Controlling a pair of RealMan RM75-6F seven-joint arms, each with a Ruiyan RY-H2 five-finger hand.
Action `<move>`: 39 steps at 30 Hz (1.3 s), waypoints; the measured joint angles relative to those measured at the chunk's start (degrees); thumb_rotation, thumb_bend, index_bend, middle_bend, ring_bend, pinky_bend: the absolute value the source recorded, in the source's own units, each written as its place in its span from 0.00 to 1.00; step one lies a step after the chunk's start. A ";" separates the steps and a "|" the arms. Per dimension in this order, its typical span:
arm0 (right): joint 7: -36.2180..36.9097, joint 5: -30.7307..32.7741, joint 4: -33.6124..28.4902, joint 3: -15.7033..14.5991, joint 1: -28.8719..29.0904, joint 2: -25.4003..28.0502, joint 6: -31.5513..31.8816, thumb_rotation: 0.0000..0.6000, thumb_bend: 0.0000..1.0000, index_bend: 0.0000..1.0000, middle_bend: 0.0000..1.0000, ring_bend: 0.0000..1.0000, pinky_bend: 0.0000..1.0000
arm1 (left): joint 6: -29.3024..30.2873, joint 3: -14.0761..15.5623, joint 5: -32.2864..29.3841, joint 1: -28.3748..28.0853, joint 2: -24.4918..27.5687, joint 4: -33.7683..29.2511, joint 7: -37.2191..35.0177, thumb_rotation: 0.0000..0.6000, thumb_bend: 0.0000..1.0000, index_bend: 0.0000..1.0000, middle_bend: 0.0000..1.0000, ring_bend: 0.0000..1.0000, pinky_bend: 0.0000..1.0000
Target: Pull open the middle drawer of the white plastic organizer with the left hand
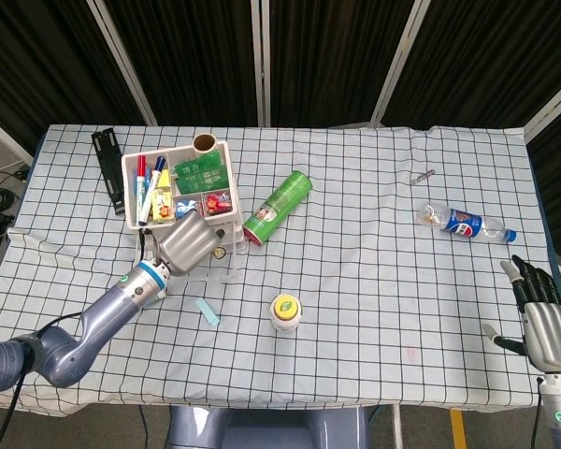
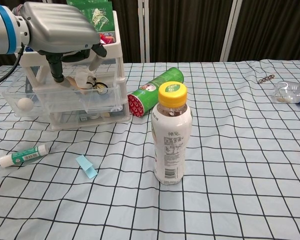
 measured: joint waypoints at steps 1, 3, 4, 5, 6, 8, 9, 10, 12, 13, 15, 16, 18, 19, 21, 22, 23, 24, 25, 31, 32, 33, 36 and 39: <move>0.06 0.00 0.00 0.02 -0.01 0.01 0.03 1.00 0.08 0.00 0.00 0.00 0.00 | -0.04 0.09 0.00 -0.13 -0.19 0.31 0.23 1.00 0.00 0.47 0.79 0.70 0.66; 0.14 0.04 0.03 0.03 0.00 0.03 -0.01 1.00 0.08 0.00 0.00 0.00 0.00 | -0.03 0.19 -0.07 -0.28 -0.66 0.82 0.37 1.00 0.00 0.47 0.79 0.70 0.66; 0.17 0.07 0.06 0.04 0.02 0.04 -0.07 1.00 0.08 0.00 0.00 0.00 0.00 | -0.02 0.25 -0.19 -0.37 -0.96 1.15 0.42 1.00 0.00 0.47 0.79 0.70 0.66; 0.22 0.13 0.11 0.05 0.04 0.03 -0.15 1.00 0.08 0.00 0.00 0.00 0.00 | 0.00 0.32 -0.24 -0.45 -1.12 1.38 0.50 1.00 0.00 0.48 0.79 0.70 0.66; 0.25 0.14 0.13 0.04 0.06 0.03 -0.19 1.00 0.08 0.00 0.00 0.00 0.00 | 0.02 0.39 -0.27 -0.52 -1.24 1.60 0.63 1.00 0.00 0.48 0.79 0.70 0.66; 0.29 0.08 0.15 0.00 0.09 0.02 -0.25 1.00 0.08 0.00 0.00 0.00 0.00 | 0.13 0.53 -0.33 -0.64 -1.58 2.14 0.83 1.00 0.00 0.48 0.79 0.70 0.66; 0.28 0.02 0.15 -0.02 0.10 0.01 -0.26 1.00 0.08 0.00 0.00 0.00 0.00 | 0.18 0.56 -0.43 -0.66 -1.78 2.37 0.80 1.00 0.00 0.48 0.79 0.70 0.66; 0.25 -0.05 0.16 -0.07 0.12 -0.01 -0.29 1.00 0.08 0.00 0.00 0.00 0.00 | 0.24 0.58 -0.56 -0.68 -2.09 2.69 0.72 1.00 0.00 0.48 0.79 0.70 0.66; 0.17 -0.11 0.21 -0.12 0.15 -0.06 -0.34 1.00 0.08 0.00 0.00 0.00 0.00 | 0.39 0.55 -0.58 -0.71 -2.67 3.20 0.48 1.00 0.02 0.50 0.79 0.70 0.66; 0.17 -0.11 0.22 -0.11 0.15 -0.07 -0.33 1.00 0.08 0.00 0.00 0.00 0.00 | 0.51 0.54 -0.50 -0.73 -3.01 3.51 0.33 1.00 0.03 0.50 0.80 0.70 0.66; 0.31 -0.13 0.22 -0.06 0.13 -0.08 -0.19 1.00 0.08 0.00 0.00 0.00 0.00 | 0.54 0.59 -0.41 -0.78 -3.29 3.81 0.20 1.00 0.09 0.51 0.80 0.70 0.66; 0.41 -0.16 0.23 -0.03 0.12 -0.08 -0.10 1.00 0.08 0.00 0.00 0.00 0.00 | 0.54 0.67 -0.39 -0.82 -3.47 4.02 0.16 1.00 0.11 0.51 0.80 0.70 0.66; 0.64 -0.19 0.28 0.04 0.09 -0.06 0.06 1.00 0.08 0.00 0.00 0.00 0.00 | 0.54 0.82 -0.45 -0.83 -3.68 4.26 0.12 1.00 0.11 0.52 0.80 0.70 0.66; 0.75 -0.19 0.30 0.05 0.08 -0.06 0.09 1.00 0.08 0.00 0.00 0.00 0.00 | 0.56 0.92 -0.51 -0.82 -3.82 4.42 0.14 1.00 0.11 0.53 0.80 0.70 0.66; 1.02 -0.24 0.33 0.08 0.04 0.00 0.20 1.00 0.08 0.00 0.00 0.00 0.00 | 0.69 1.07 -0.54 -0.75 -4.10 4.66 0.12 1.00 0.14 0.54 0.80 0.71 0.66; 1.10 -0.26 0.34 0.10 0.03 0.02 0.25 1.00 0.08 0.00 0.00 0.00 0.00 | 0.82 1.19 -0.46 -0.66 -4.31 4.84 0.06 1.00 0.16 0.55 0.81 0.71 0.66; 1.18 -0.29 0.34 0.10 0.01 0.03 0.30 1.00 0.08 0.00 0.00 0.00 0.00 | 0.94 1.28 -0.32 -0.59 -4.43 4.96 0.02 1.00 0.17 0.56 0.81 0.71 0.66; 1.30 -0.31 0.33 0.11 0.00 0.04 0.34 1.00 0.08 0.00 0.00 0.00 0.00 | 1.10 1.36 -0.13 -0.51 -4.55 5.04 -0.05 1.00 0.20 0.56 0.81 0.71 0.66; 1.39 -0.32 0.33 0.12 -0.01 0.06 0.37 1.00 0.08 0.00 0.00 0.00 0.00 | 1.31 1.43 0.06 -0.39 -4.67 5.10 -0.22 1.00 0.22 0.57 0.81 0.71 0.66; 1.60 -0.43 0.26 0.09 -0.03 0.14 0.44 1.00 0.08 0.00 0.00 0.00 0.00 | 2.15 1.62 1.19 -0.02 -4.63 4.89 -0.41 1.00 0.34 0.58 0.81 0.71 0.66; 1.60 -0.44 0.25 0.09 -0.03 0.14 0.43 1.00 0.08 0.00 0.00 0.00 0.00 | 2.22 1.63 1.25 0.01 -4.59 4.82 -0.40 1.00 0.35 0.59 0.81 0.71 0.66; 1.60 -0.45 0.25 0.09 -0.03 0.14 0.44 1.00 0.08 0.00 0.00 0.00 0.00 | 2.28 1.64 1.33 0.04 -4.52 4.72 -0.38 1.00 0.35 0.59 0.81 0.71 0.66; 1.65 -0.49 0.22 0.08 -0.06 0.18 0.50 1.00 0.08 0.00 0.00 0.00 0.00 | 2.60 1.60 1.57 0.10 -4.18 4.20 -0.24 1.00 0.35 0.59 0.81 0.71 0.66; 1.77 -0.48 0.16 0.12 -0.09 0.25 0.60 1.00 0.08 0.00 0.00 0.00 0.00 | 3.00 1.50 1.86 0.13 -3.62 3.33 0.08 1.00 0.35 0.59 0.81 0.71 0.66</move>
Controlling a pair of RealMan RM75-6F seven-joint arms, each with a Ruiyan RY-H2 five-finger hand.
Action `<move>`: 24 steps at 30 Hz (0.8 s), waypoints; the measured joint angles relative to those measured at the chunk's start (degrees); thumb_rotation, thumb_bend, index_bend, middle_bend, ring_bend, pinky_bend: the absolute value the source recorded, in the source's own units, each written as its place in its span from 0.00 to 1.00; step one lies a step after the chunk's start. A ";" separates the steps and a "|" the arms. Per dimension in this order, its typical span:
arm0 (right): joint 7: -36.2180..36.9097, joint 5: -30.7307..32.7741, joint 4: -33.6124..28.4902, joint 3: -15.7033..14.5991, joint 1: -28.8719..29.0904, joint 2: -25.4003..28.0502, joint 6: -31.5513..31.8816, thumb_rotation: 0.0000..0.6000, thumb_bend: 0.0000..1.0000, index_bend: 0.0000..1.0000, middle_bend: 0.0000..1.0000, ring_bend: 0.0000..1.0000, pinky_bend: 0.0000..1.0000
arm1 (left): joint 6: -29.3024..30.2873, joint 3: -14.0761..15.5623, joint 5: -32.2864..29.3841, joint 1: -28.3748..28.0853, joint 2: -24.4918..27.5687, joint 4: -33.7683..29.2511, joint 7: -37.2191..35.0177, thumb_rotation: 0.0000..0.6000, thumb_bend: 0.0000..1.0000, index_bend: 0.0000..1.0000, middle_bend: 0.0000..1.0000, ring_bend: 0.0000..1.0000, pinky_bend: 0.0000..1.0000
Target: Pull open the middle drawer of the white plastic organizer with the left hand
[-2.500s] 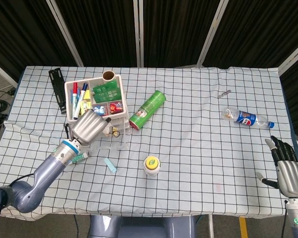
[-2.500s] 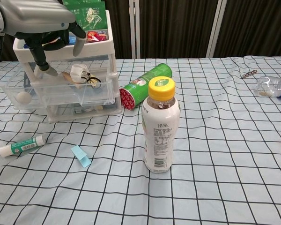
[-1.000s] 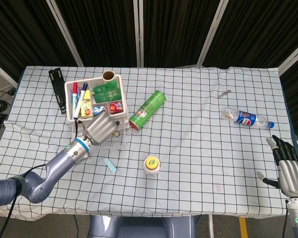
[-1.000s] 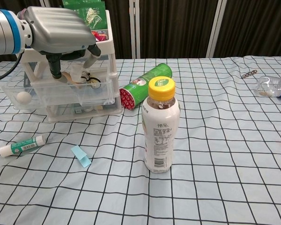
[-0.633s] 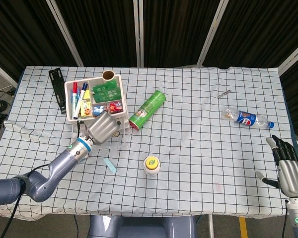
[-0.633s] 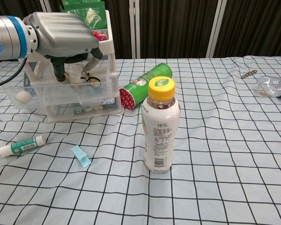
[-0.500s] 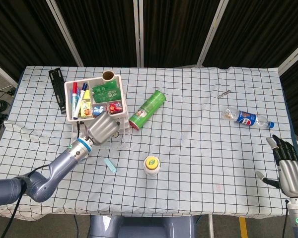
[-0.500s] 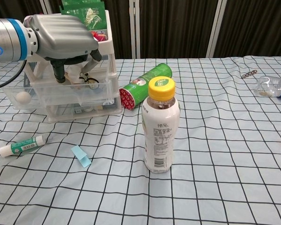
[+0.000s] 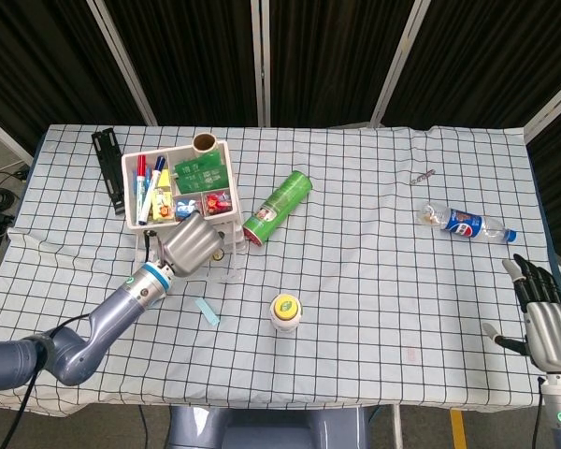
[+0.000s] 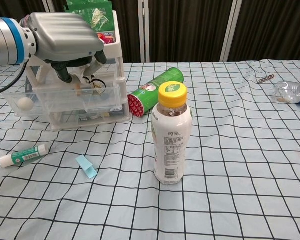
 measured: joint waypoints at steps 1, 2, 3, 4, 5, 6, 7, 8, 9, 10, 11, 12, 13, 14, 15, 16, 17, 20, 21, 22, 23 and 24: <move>0.03 0.03 -0.03 0.01 -0.01 0.03 0.00 1.00 0.08 0.00 0.00 0.00 0.00 | 0.19 -0.07 0.12 0.02 0.28 -0.46 0.11 1.00 0.35 0.59 0.81 0.71 0.66; 0.05 0.05 -0.04 0.02 -0.01 0.05 -0.02 1.00 0.08 0.00 0.00 0.00 0.00 | 0.35 -0.14 0.17 0.04 0.52 -0.85 0.18 1.00 0.35 0.59 0.81 0.71 0.66; 0.07 0.07 -0.05 0.02 0.00 0.08 -0.05 1.00 0.08 0.00 0.00 0.00 0.00 | 0.54 -0.23 0.22 0.07 0.77 -1.27 0.24 1.00 0.35 0.59 0.81 0.71 0.66; 0.08 0.08 -0.06 0.01 0.00 0.09 -0.06 1.00 0.08 0.00 0.00 0.00 0.00 | 0.81 -0.35 0.29 0.11 1.12 -1.79 0.32 1.00 0.35 0.59 0.81 0.71 0.66; 0.11 0.09 -0.07 0.02 -0.01 0.11 -0.06 1.00 0.08 0.00 0.00 0.00 0.00 | 1.00 -0.43 0.34 0.16 1.39 -2.14 0.36 1.00 0.35 0.59 0.81 0.71 0.66; 0.15 0.11 -0.08 0.03 -0.03 0.14 -0.03 1.00 0.08 0.00 0.00 0.00 0.00 | 1.18 -0.50 0.40 0.22 1.65 -2.48 0.38 1.00 0.35 0.59 0.81 0.71 0.66; 0.20 0.14 -0.10 0.06 -0.04 0.17 -0.01 1.00 0.08 0.00 0.00 0.00 0.00 | 1.47 -0.59 0.52 0.32 1.96 -2.98 0.38 1.00 0.35 0.59 0.81 0.71 0.66; 0.28 0.15 -0.14 0.08 -0.06 0.22 0.04 1.00 0.08 0.00 0.00 0.00 0.00 | 1.77 -0.68 0.62 0.45 2.27 -3.43 0.28 1.00 0.34 0.59 0.81 0.71 0.66; 0.33 0.12 -0.19 0.07 -0.08 0.26 0.06 1.00 0.08 0.00 0.00 0.00 0.00 | 2.13 -0.76 0.77 0.64 2.66 -3.98 0.11 1.00 0.35 0.59 0.81 0.71 0.66; 0.32 0.06 -0.22 0.05 -0.08 0.28 0.09 1.00 0.08 0.00 0.00 0.00 0.00 | 2.66 -0.82 1.22 0.96 3.31 -4.81 -0.22 1.00 0.35 0.59 0.81 0.71 0.66; 0.27 -0.01 -0.24 0.03 -0.09 0.28 0.12 1.00 0.08 0.00 0.00 0.00 0.00 | 3.11 -0.86 1.69 1.26 3.80 -5.36 -0.56 1.00 0.35 0.59 0.81 0.71 0.66; 0.20 -0.09 -0.27 -0.02 -0.11 0.27 0.17 1.00 0.08 0.00 0.00 0.00 0.00 | 3.61 -0.89 2.21 1.59 4.31 -5.88 -0.97 1.00 0.35 0.59 0.81 0.71 0.66; 0.15 -0.14 -0.29 -0.05 -0.13 0.27 0.19 1.00 0.08 0.00 0.00 0.00 0.00 | 4.32 -0.94 2.90 2.10 4.99 -6.50 -1.62 1.00 0.35 0.59 0.81 0.71 0.66; 0.07 -0.17 -0.29 -0.09 -0.14 0.25 0.19 1.00 0.08 0.00 0.00 0.00 0.00 | 4.84 -0.99 3.35 2.51 5.45 -6.95 -2.14 1.00 0.34 0.59 0.81 0.71 0.66; -0.02 -0.19 -0.30 -0.11 -0.14 0.23 0.19 1.00 0.08 0.00 0.00 0.00 0.00 | 5.38 -1.05 3.78 2.91 5.92 -7.35 -2.60 1.00 0.34 0.59 0.81 0.71 0.66; -0.10 -0.21 -0.32 -0.13 -0.15 0.22 0.20 1.00 0.08 0.00 0.00 0.00 0.00 | 6.15 -1.13 4.33 3.46 6.53 -7.88 -3.19 1.00 0.34 0.59 0.81 0.71 0.66; -0.18 -0.25 -0.35 -0.15 -0.15 0.20 0.22 1.00 0.08 0.00 0.00 0.00 0.00 | 6.76 -1.20 4.67 3.89 6.92 -8.29 -3.64 1.00 0.34 0.59 0.81 0.71 0.66; -0.59 -0.46 -0.43 -0.25 -0.16 0.10 0.30 1.00 0.08 0.00 0.00 0.00 0.00 | 9.28 -1.43 5.33 5.62 8.06 -9.91 -4.88 1.00 0.34 0.58 0.81 0.72 0.66; -0.72 -0.51 -0.45 -0.28 -0.16 0.06 0.30 1.00 0.08 0.00 0.00 0.00 0.00 | 10.34 -1.52 5.53 6.27 8.36 -10.42 -5.24 1.00 0.34 0.58 0.81 0.72 0.66; -0.84 -0.56 -0.48 -0.32 -0.15 0.01 0.29 1.00 0.08 0.00 0.00 0.00 0.00 | 12.05 -1.65 5.80 7.30 8.68 -11.09 -5.79 1.00 0.34 0.58 0.81 0.72 0.66; -0.96 -0.65 -0.50 -0.38 -0.15 -0.03 0.30 1.00 0.08 0.00 0.00 0.00 0.00 | 13.52 -1.73 5.99 8.19 8.90 -11.62 -6.27 1.00 0.34 0.58 0.81 0.72 0.66; -1.16 -0.79 -0.53 -0.46 -0.16 -0.09 0.33 1.00 0.08 0.00 0.00 0.00 0.00 | 15.12 -1.79 6.18 9.24 9.10 -12.16 -6.91 1.00 0.35 0.58 0.82 0.72 0.66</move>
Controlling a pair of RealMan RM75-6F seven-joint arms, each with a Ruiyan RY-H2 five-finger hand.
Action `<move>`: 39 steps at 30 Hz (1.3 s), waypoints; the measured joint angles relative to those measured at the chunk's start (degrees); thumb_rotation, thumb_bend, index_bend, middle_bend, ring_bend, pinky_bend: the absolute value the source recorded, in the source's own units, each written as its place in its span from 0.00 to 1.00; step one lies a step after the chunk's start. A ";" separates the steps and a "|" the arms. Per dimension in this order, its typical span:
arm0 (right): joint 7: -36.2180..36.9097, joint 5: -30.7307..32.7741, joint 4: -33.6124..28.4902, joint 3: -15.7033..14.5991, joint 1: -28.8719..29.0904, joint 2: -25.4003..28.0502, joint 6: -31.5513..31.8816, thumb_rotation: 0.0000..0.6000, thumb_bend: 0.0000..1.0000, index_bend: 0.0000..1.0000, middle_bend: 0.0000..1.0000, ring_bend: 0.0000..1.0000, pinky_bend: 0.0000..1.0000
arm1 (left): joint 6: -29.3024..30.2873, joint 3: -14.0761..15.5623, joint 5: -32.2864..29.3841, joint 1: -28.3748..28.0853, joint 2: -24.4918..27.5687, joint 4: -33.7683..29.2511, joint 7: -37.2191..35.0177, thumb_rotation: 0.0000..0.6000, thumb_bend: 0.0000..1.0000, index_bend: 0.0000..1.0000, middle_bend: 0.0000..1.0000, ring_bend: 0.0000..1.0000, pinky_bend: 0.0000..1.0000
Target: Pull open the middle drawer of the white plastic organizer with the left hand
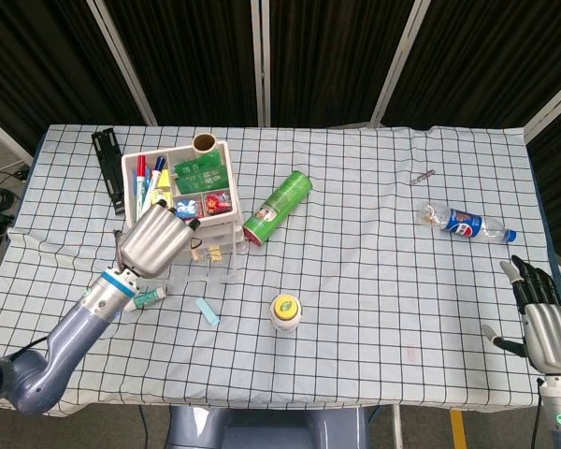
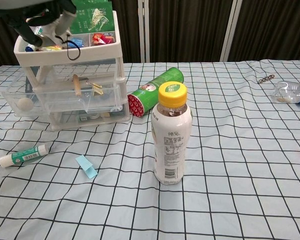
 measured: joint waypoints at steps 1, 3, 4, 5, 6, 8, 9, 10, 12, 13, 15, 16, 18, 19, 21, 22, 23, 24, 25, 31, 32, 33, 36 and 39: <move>-0.15 -0.10 -0.03 -0.06 -0.01 -0.05 0.04 1.00 0.08 0.00 0.00 0.00 0.00 | 2.18 -0.03 0.34 1.65 0.26 -0.69 -1.24 1.00 0.35 0.59 0.82 0.73 0.66; -0.43 -0.36 -0.16 -0.19 -0.05 -0.14 0.16 1.00 0.08 0.00 0.00 0.00 0.00 | 4.88 0.01 0.85 4.28 0.61 -1.41 -3.71 1.00 0.34 0.59 0.82 0.73 0.66; -0.46 -0.39 -0.18 -0.21 -0.05 -0.17 0.19 1.00 0.08 0.00 0.00 0.00 0.00 | 6.28 0.07 1.19 5.91 0.82 -1.73 -5.56 1.00 0.34 0.59 0.83 0.73 0.66; -0.55 -0.46 -0.21 -0.24 -0.06 -0.19 0.23 1.00 0.08 0.00 0.00 0.00 0.00 | 7.19 0.14 1.44 7.00 0.97 -1.91 -6.90 1.00 0.35 0.59 0.83 0.73 0.66; -0.65 -0.52 -0.22 -0.26 -0.07 -0.23 0.27 1.00 0.08 0.00 0.00 0.00 0.00 | 8.04 0.21 1.71 8.00 1.08 -2.01 -8.17 1.00 0.34 0.59 0.83 0.74 0.66; -0.94 -0.58 -0.23 -0.31 -0.07 -0.35 0.28 1.00 0.08 0.00 0.00 0.00 0.00 | 10.14 0.41 2.35 10.38 1.10 -1.86 -10.74 1.00 0.34 0.60 0.83 0.74 0.66; -1.11 -0.56 -0.22 -0.34 -0.05 -0.44 0.20 1.00 0.08 0.00 0.00 0.00 0.00 | 11.09 0.50 2.53 11.42 0.99 -1.64 -11.65 1.00 0.34 0.60 0.83 0.74 0.66; -1.24 -0.55 -0.20 -0.38 -0.03 -0.50 0.11 1.00 0.08 0.00 0.00 0.00 0.00 | 12.34 0.65 2.60 12.87 0.70 -1.26 -12.76 1.00 0.35 0.60 0.83 0.74 0.66; -1.63 -0.55 -0.17 -0.44 0.03 -0.66 -0.04 1.00 0.08 0.00 0.00 0.00 0.00 | 14.02 0.87 2.37 15.05 -0.09 -0.50 -14.39 1.00 0.35 0.61 0.84 0.74 0.66; -1.76 -0.58 -0.17 -0.47 0.06 -0.74 -0.07 1.00 0.08 0.00 0.00 0.00 0.00 | 14.94 1.02 2.18 16.44 -0.88 0.17 -15.53 1.00 0.35 0.61 0.84 0.75 0.66; -1.91 -0.66 -0.22 -0.50 0.08 -0.81 -0.04 1.00 0.08 0.00 0.00 0.00 0.00 | 15.88 1.12 1.77 18.27 -2.21 1.14 -17.28 1.00 0.35 0.61 0.84 0.75 0.66; -1.93 -0.66 -0.23 -0.51 0.07 -0.81 -0.03 1.00 0.08 0.00 0.00 0.00 0.00 | 16.23 1.09 1.40 19.23 -3.08 1.70 -18.51 1.00 0.35 0.61 0.84 0.75 0.66; -1.85 -0.67 -0.29 -0.53 0.06 -0.77 -0.03 1.00 0.08 0.00 0.00 0.00 0.00 | 16.46 0.96 0.41 20.32 -4.51 2.52 -20.53 1.00 0.35 0.62 0.84 0.75 0.66; -1.82 -0.68 -0.31 -0.53 0.05 -0.75 -0.01 1.00 0.08 0.00 0.00 0.00 0.00 | 16.45 0.79 -0.44 21.07 -5.59 3.14 -21.85 1.00 0.35 0.62 0.84 0.75 0.66; -1.70 -0.71 -0.35 -0.51 0.01 -0.67 0.11 1.00 0.08 0.00 0.00 0.00 0.00 | 16.43 0.47 -1.56 22.10 -7.23 4.20 -23.38 1.00 0.35 0.61 0.84 0.75 0.66; -1.63 -0.71 -0.37 -0.50 0.00 -0.64 0.14 1.00 0.08 0.00 0.00 0.00 0.00 | 16.44 0.23 -2.02 22.71 -8.23 4.95 -24.13 1.00 0.35 0.61 0.84 0.75 0.66; -1.55 -0.69 -0.38 -0.48 -0.01 -0.61 0.16 1.00 0.08 0.00 0.00 0.00 0.00 | 16.45 0.06 -2.33 23.15 -8.90 5.45 -24.63 1.00 0.35 0.61 0.84 0.75 0.66; -1.47 -0.66 -0.40 -0.45 -0.02 -0.56 0.18 1.00 0.08 0.00 0.00 0.00 0.00 | 16.47 -0.12 -2.62 23.56 -9.48 5.85 -25.11 1.00 0.35 0.61 0.84 0.75 0.66; -1.43 -0.63 -0.41 -0.43 -0.03 -0.53 0.19 1.00 0.08 0.00 0.00 0.00 0.00 | 16.49 -0.36 -2.95 23.98 -10.15 6.21 -25.79 1.00 0.35 0.61 0.84 0.75 0.66; -1.33 -0.67 -0.43 -0.47 -0.04 -0.44 0.17 1.00 0.08 0.00 0.00 0.00 0.00 | 16.74 -1.85 -4.27 25.92 -13.41 8.20 -30.83 1.00 0.35 0.59 0.84 0.75 0.66; -1.35 -0.67 -0.43 -0.49 -0.03 -0.45 0.15 1.00 0.08 0.00 0.00 0.00 0.00 | 16.68 -2.05 -4.42 26.21 -13.93 8.77 -31.63 1.00 0.35 0.58 0.84 0.75 0.66; -1.39 -0.67 -0.42 -0.51 -0.03 -0.47 0.12 1.00 0.08 0.00 0.00 0.00 0.00 | 16.56 -2.21 -4.57 26.47 -14.42 9.42 -32.31 1.00 0.35 0.57 0.84 0.75 0.66; -1.81 -0.69 -0.38 -0.58 0.02 -0.65 -0.01 1.00 0.08 0.00 0.00 0.00 0.00 | 15.48 -2.47 -4.79 26.93 -15.92 12.16 -33.92 1.00 0.35 0.55 0.83 0.75 0.66; -2.25 -0.67 -0.35 -0.62 0.06 -0.86 -0.09 1.00 0.08 0.00 0.00 0.00 0.00 | 14.02 -3.00 -4.74 27.13 -17.62 15.13 -35.13 1.00 0.34 0.49 0.83 0.75 0.66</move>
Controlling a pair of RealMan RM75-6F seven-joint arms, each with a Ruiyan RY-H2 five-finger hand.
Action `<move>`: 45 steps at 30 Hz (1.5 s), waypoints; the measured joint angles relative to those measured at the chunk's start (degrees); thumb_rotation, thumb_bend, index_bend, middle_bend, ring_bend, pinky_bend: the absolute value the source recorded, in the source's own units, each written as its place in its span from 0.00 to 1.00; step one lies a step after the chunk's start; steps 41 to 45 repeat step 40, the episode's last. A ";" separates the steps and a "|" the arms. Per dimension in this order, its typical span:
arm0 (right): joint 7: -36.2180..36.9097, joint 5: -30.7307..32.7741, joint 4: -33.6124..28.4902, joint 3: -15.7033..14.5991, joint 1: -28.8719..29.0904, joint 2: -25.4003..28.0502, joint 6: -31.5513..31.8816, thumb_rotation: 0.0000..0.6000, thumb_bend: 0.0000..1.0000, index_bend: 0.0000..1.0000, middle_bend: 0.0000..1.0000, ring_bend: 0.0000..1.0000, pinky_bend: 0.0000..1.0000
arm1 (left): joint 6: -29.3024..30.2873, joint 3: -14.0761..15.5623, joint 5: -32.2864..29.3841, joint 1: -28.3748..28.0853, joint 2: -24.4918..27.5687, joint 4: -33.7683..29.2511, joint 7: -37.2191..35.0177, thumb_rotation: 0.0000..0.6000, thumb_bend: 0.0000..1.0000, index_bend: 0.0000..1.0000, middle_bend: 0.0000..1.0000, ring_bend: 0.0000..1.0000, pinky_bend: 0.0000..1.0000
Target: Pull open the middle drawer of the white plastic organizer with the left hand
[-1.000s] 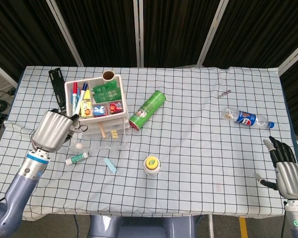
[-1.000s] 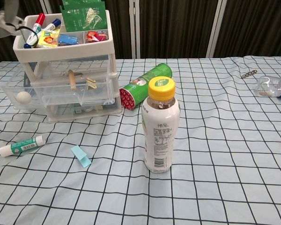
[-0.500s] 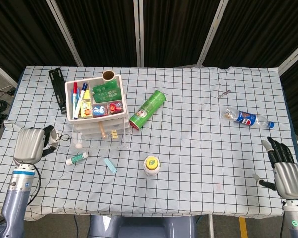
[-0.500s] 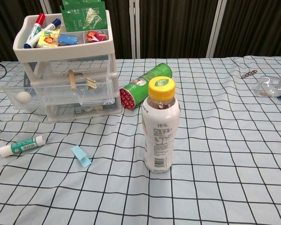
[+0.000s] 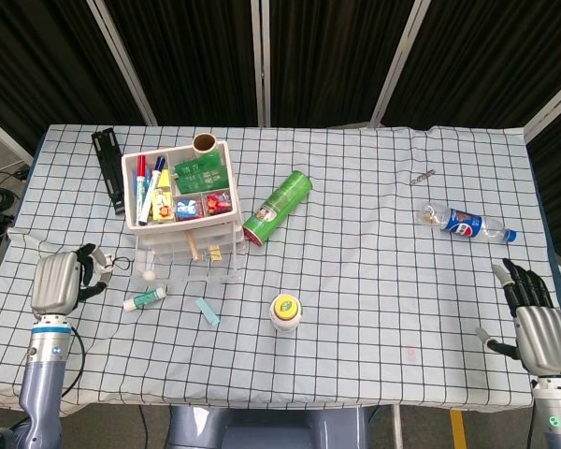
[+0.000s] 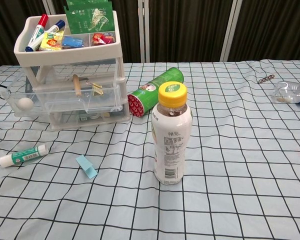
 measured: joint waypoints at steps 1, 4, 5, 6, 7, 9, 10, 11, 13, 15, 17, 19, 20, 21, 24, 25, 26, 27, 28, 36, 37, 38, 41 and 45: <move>-0.07 0.01 0.00 0.00 0.00 -0.03 0.00 1.00 0.08 0.00 0.00 0.00 0.00 | -0.71 -0.35 -0.01 0.03 -0.57 0.85 -0.40 1.00 0.33 0.47 0.83 0.75 0.66; -0.19 0.08 0.02 0.02 0.00 -0.08 0.01 1.00 0.08 0.00 0.00 0.00 0.00 | -1.97 -0.98 0.07 0.09 -1.30 1.89 -1.13 1.00 0.26 0.39 0.82 0.75 0.66; -0.20 0.15 0.06 0.03 0.00 -0.08 -0.02 1.00 0.08 0.00 0.00 0.00 0.00 | -2.22 -1.02 0.18 0.14 -1.35 1.99 -1.35 1.00 0.24 0.37 0.82 0.75 0.66; -0.17 0.16 0.08 0.04 0.00 -0.08 -0.04 1.00 0.08 0.00 0.00 0.00 0.00 | -2.42 -1.05 0.34 0.22 -1.38 2.09 -1.62 1.00 0.22 0.36 0.81 0.75 0.66; -0.16 0.16 0.09 0.04 0.02 -0.07 -0.06 1.00 0.08 0.00 0.00 0.00 0.00 | -2.62 -1.09 0.63 0.40 -1.41 2.27 -1.95 1.00 0.22 0.35 0.81 0.75 0.66; -0.17 0.09 0.10 0.03 0.04 -0.06 -0.07 1.00 0.08 0.00 0.00 0.00 0.00 | -2.72 -1.15 1.12 0.70 -1.49 2.55 -2.40 1.00 0.21 0.34 0.81 0.74 0.66; -0.19 0.03 0.10 0.00 0.04 -0.07 -0.07 1.00 0.08 0.00 0.00 0.00 0.00 | -2.75 -1.19 1.37 0.92 -1.56 2.73 -2.80 1.00 0.21 0.34 0.81 0.74 0.66; -0.22 -0.01 0.10 -0.02 0.05 -0.07 -0.06 1.00 0.08 0.00 0.00 0.00 0.00 | -2.77 -1.22 1.54 1.10 -1.61 2.85 -3.14 1.00 0.21 0.33 0.80 0.73 0.66; -0.34 -0.09 0.10 -0.08 0.04 -0.11 -0.05 1.00 0.08 0.00 0.00 0.00 0.00 | -2.71 -1.26 2.04 1.51 -1.69 3.00 -3.85 1.00 0.20 0.32 0.77 0.71 0.65; -0.49 -0.15 0.11 -0.12 0.04 -0.15 -0.03 1.00 0.08 0.00 0.00 0.00 0.00 | -2.33 -1.18 2.84 1.94 -1.70 3.07 -4.40 1.00 0.20 0.30 0.71 0.66 0.62; -0.80 -0.19 0.17 -0.17 0.05 -0.25 -0.07 1.00 0.08 0.00 0.00 0.00 0.00 | -1.14 -0.79 4.38 2.73 -1.67 3.10 -5.04 1.00 0.20 0.26 0.63 0.60 0.56; -1.26 -0.14 0.33 -0.14 0.08 -0.41 -0.08 1.00 0.08 0.00 0.00 0.00 0.00 | 0.96 -0.21 6.26 3.77 -1.78 3.36 -5.21 1.00 0.20 0.22 0.49 0.48 0.47; -1.58 -0.12 0.44 -0.12 0.09 -0.53 -0.05 1.00 0.08 0.00 0.00 0.00 0.00 | 2.17 0.06 7.18 4.27 -1.97 3.65 -5.06 1.00 0.20 0.20 0.43 0.43 0.44; -2.04 -0.11 0.60 -0.08 0.12 -0.71 -0.02 1.00 0.08 0.00 0.00 0.00 0.00 | 3.56 0.36 8.21 4.80 -2.24 4.04 -4.80 1.00 0.20 0.18 0.34 0.35 0.38; -3.12 -0.15 0.93 -0.03 0.18 -1.14 0.11 1.00 0.08 0.00 0.00 0.00 0.00 | 8.63 1.77 11.98 7.13 -3.47 5.44 -3.46 1.00 0.19 0.07 0.10 0.12 0.20; -3.47 -0.17 1.03 -0.02 0.18 -1.25 0.16 1.00 0.08 0.00 0.00 0.00 0.00 | 10.35 2.66 13.43 8.39 -3.87 5.72 -2.73 1.00 0.19 0.05 0.06 0.07 0.16; -3.97 -0.19 1.16 0.00 0.19 -1.41 0.24 1.00 0.08 0.00 0.00 0.00 0.00 | 11.21 3.44 14.24 9.35 -4.03 5.73 -2.09 1.00 0.17 0.02 0.02 0.02 0.10; -4.39 -0.20 1.28 0.03 0.19 -1.54 0.33 1.00 0.08 0.00 0.00 0.00 0.00 | 11.65 4.23 14.68 10.23 -4.06 5.53 -1.39 1.00 0.14 0.00 0.00 0.00 0.05; -4.85 -0.20 1.41 0.06 0.19 -1.69 0.44 1.00 0.08 0.00 0.00 0.00 0.00 | 11.75 5.10 14.84 11.05 -3.89 4.92 -0.49 1.00 0.12 0.00 0.00 0.00 0.03; -8.69 -0.49 2.76 0.33 0.16 -2.88 1.48 1.00 0.08 0.00 0.00 0.00 0.00 | 11.15 8.06 14.63 14.60 -0.11 -1.34 3.45 1.00 0.08 0.00 0.00 0.00 0.00; -9.06 -0.51 2.89 0.35 0.15 -3.00 1.58 1.00 0.08 0.00 0.00 0.00 0.00 | 11.12 8.33 14.69 14.96 0.51 -1.87 4.11 1.00 0.08 0.00 0.00 0.00 0.00; -9.35 -0.54 3.02 0.36 0.14 -3.12 1.67 1.00 0.08 0.00 0.00 0.00 0.00 | 11.09 8.49 14.74 15.17 0.97 -2.32 4.61 1.00 0.08 0.00 0.00 0.00 0.00; -9.70 -0.70 3.17 0.29 0.12 -3.29 1.77 1.00 0.08 0.00 0.00 0.00 0.00 | 11.25 8.58 14.85 15.77 1.72 -3.20 5.30 1.00 0.08 0.00 0.00 0.00 0.00; -9.70 -0.70 3.17 0.29 0.12 -3.29 1.77 1.00 0.08 0.00 0.00 0.00 0.00 | 11.25 8.58 14.85 15.77 1.72 -3.20 5.30 1.00 0.08 0.00 0.00 0.00 0.00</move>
